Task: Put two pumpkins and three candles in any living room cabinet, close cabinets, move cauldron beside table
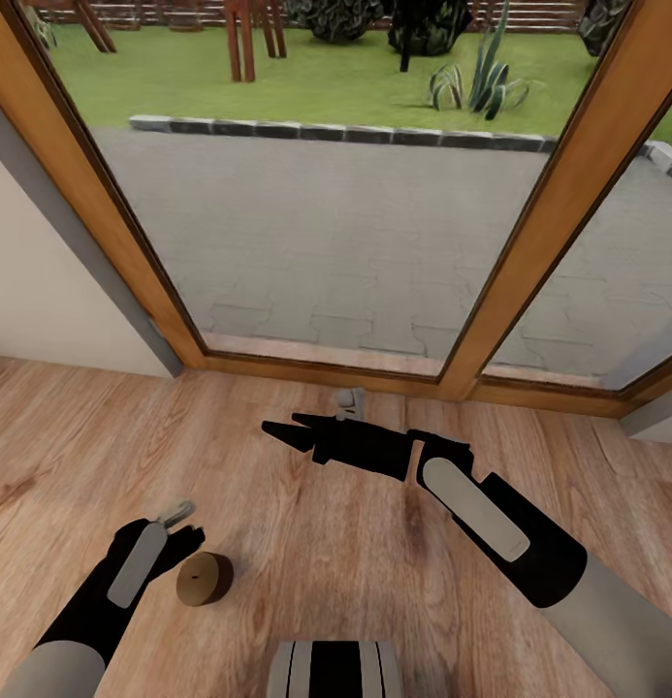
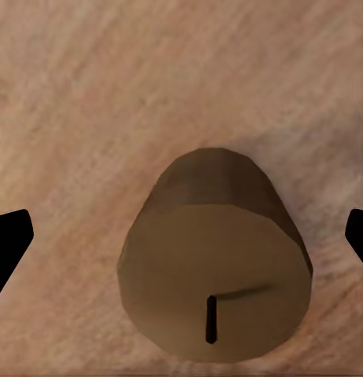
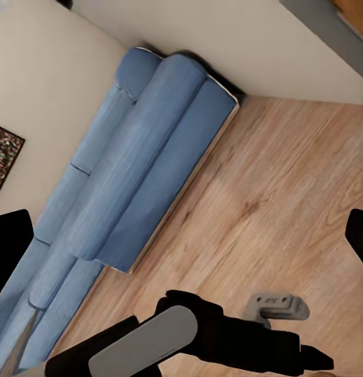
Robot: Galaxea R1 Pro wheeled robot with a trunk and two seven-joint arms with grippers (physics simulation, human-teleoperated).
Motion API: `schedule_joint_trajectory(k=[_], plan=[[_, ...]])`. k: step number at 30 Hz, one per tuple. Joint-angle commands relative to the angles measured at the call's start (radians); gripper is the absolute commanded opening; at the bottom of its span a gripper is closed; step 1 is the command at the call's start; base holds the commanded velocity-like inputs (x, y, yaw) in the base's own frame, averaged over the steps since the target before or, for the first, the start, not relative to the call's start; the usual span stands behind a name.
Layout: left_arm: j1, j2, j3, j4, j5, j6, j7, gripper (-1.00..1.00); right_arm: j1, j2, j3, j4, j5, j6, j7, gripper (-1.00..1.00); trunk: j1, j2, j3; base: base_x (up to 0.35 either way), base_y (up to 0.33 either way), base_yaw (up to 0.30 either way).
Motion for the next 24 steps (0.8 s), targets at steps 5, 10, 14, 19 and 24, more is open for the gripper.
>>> schedule_joint_trajectory(k=[5, 10, 14, 19, 24], plan=[[-0.001, 0.006, -0.004, 0.015, 0.005, 0.006, -0.131, 1.00, -0.001, -0.001, 0.001, 0.000, -0.003, 0.001, 0.000, 1.00, 0.000, 0.000, -0.001, 0.000, 0.000, 0.000], [-0.001, 0.011, -0.003, 0.027, -0.006, 0.003, -0.182, 1.00, -0.001, -0.001, 0.001, 0.002, -0.001, 0.001, 0.001, 1.00, 0.000, 0.000, -0.001, 0.000, 0.000, 0.000], [0.000, 0.012, -0.002, 0.028, -0.007, 0.002, -0.183, 1.00, -0.001, -0.001, 0.001, 0.002, 0.000, 0.001, 0.000, 1.00, 0.000, 0.000, -0.001, 0.000, 0.000, 0.000], [0.000, 0.014, -0.002, 0.028, -0.010, 0.002, -0.182, 1.00, -0.001, -0.001, 0.001, 0.003, 0.004, 0.001, 0.000, 1.00, 0.000, 0.000, -0.001, 0.000, 0.000, 0.000], [0.000, 0.015, 0.000, 0.028, -0.010, 0.002, -0.172, 1.00, -0.001, -0.002, 0.001, 0.003, 0.004, 0.001, 0.000, 1.00, 0.000, 0.000, -0.001, 0.000, 0.000, 0.000]])
